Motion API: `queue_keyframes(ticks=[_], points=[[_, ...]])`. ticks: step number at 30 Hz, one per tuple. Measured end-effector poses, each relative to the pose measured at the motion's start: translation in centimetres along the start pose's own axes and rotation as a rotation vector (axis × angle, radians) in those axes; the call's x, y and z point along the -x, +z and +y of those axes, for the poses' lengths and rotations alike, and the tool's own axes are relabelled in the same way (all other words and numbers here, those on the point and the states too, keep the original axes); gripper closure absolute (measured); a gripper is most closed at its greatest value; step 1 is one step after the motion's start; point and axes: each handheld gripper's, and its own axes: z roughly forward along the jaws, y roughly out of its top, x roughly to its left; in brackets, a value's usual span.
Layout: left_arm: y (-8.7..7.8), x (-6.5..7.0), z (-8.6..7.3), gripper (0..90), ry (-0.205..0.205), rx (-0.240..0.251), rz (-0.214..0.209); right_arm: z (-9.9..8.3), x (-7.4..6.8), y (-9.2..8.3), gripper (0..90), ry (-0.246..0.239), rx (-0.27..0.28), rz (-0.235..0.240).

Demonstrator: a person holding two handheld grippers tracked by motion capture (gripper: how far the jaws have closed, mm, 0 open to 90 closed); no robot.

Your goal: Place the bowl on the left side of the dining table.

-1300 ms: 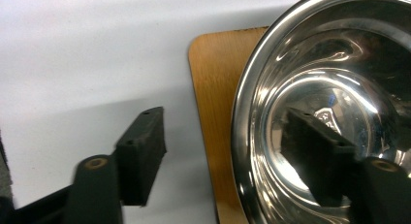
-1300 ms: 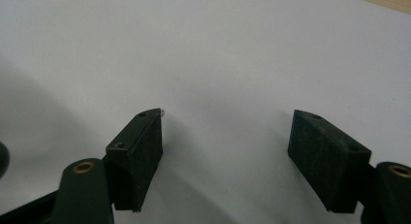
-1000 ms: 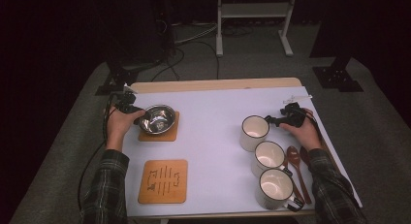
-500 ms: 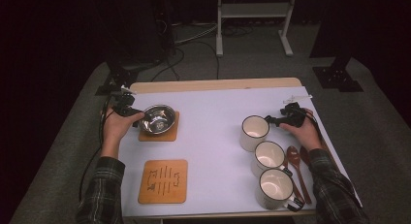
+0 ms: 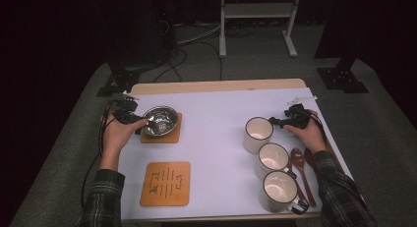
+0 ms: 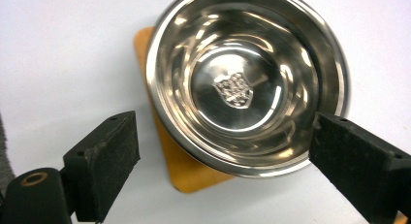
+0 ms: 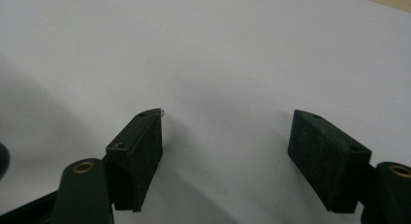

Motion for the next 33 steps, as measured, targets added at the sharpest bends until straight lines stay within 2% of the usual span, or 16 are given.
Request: queue_keyframes(ticks=[13, 33], points=[[-0.8, 3.2, -0.9, 9.5, 0.07, 0.023, -0.034, 0.0, 0.0, 0.0, 26.5, 0.0, 0.0, 0.0], [-0.5, 8.5, -2.2, 9.5, 0.188, 0.033, -0.103, 0.0, 0.0, 0.0, 26.5, -0.001, 0.0, -0.001]])
